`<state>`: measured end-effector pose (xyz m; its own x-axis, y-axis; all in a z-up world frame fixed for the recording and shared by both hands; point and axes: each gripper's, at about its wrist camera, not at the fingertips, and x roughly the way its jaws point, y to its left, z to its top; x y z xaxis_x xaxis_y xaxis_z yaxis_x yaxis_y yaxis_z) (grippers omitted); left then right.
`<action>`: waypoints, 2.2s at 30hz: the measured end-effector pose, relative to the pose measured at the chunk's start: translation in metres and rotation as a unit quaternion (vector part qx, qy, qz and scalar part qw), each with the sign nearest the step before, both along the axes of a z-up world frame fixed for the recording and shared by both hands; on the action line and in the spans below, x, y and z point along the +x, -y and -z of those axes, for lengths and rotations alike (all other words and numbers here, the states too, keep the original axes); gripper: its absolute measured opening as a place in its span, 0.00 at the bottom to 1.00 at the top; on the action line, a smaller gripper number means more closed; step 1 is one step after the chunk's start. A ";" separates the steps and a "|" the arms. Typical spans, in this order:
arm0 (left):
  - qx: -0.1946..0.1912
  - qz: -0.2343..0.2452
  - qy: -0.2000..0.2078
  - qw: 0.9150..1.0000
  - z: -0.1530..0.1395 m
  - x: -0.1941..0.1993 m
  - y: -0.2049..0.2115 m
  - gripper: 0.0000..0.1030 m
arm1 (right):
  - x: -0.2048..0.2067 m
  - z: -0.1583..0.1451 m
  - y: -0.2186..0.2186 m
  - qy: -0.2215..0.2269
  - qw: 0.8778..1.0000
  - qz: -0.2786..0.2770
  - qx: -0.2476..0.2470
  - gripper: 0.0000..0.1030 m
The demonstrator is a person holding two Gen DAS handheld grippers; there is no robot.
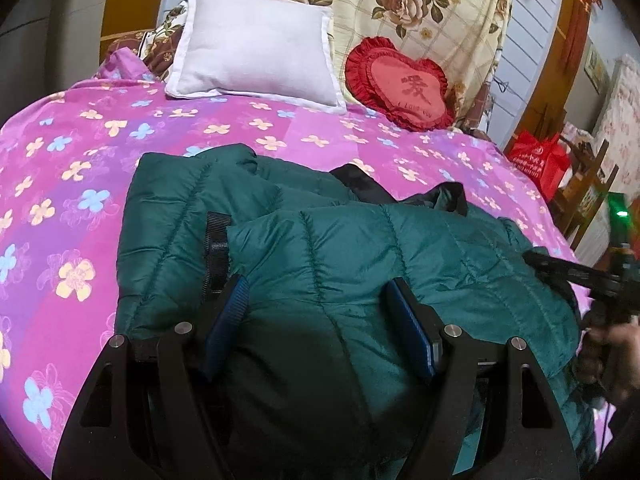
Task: Fold large clothes
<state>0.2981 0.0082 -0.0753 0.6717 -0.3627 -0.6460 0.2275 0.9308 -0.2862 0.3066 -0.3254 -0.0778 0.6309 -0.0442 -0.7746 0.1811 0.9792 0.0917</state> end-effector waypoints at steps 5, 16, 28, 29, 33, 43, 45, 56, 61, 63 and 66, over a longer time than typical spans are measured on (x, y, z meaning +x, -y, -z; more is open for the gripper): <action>0.003 -0.015 0.009 1.000 -0.019 -0.004 -0.007 0.70 | -0.052 -0.039 -0.051 0.057 0.997 -0.043 -0.012 0.88; 0.074 0.004 -0.010 0.997 0.002 -0.001 0.005 0.70 | -0.051 0.021 -0.079 -0.040 0.995 -0.089 -0.011 1.00; 0.089 0.004 -0.003 0.996 0.002 -0.002 0.011 0.71 | -0.040 0.030 -0.075 -0.013 0.998 -0.059 -0.010 0.97; 0.094 0.003 -0.002 0.996 0.003 -0.002 0.012 0.71 | -0.040 0.030 -0.075 -0.011 0.998 -0.061 -0.011 0.97; 0.103 0.001 -0.001 0.995 0.005 -0.001 0.013 0.71 | -0.039 0.030 -0.076 -0.010 0.998 -0.059 -0.013 0.98; 0.102 0.001 -0.001 0.995 0.006 -0.001 0.013 0.71 | -0.047 0.031 -0.075 0.001 0.998 -0.058 -0.012 0.98; 0.101 0.001 -0.001 0.995 0.006 -0.001 0.013 0.71 | -0.047 0.031 -0.075 0.001 0.998 -0.058 -0.012 0.98; 0.101 0.001 -0.001 0.995 0.006 -0.001 0.013 0.71 | -0.047 0.031 -0.075 0.001 0.998 -0.058 -0.012 0.98; 0.101 0.001 -0.001 0.995 0.006 -0.001 0.013 0.71 | -0.047 0.032 -0.074 0.001 0.998 -0.058 -0.012 0.98; 0.101 0.001 0.000 0.995 0.007 -0.001 0.013 0.71 | -0.047 0.032 -0.075 0.001 0.998 -0.058 -0.012 0.98; 0.101 0.001 -0.001 0.995 0.007 -0.001 0.013 0.71 | -0.047 0.032 -0.074 0.001 0.998 -0.058 -0.012 0.98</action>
<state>0.2969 -0.0044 -0.0819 0.6702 -0.2271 -0.7065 0.2296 0.9688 -0.0936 0.2592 -0.2509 -0.1093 0.6343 0.0109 -0.7730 0.0662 0.9955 0.0684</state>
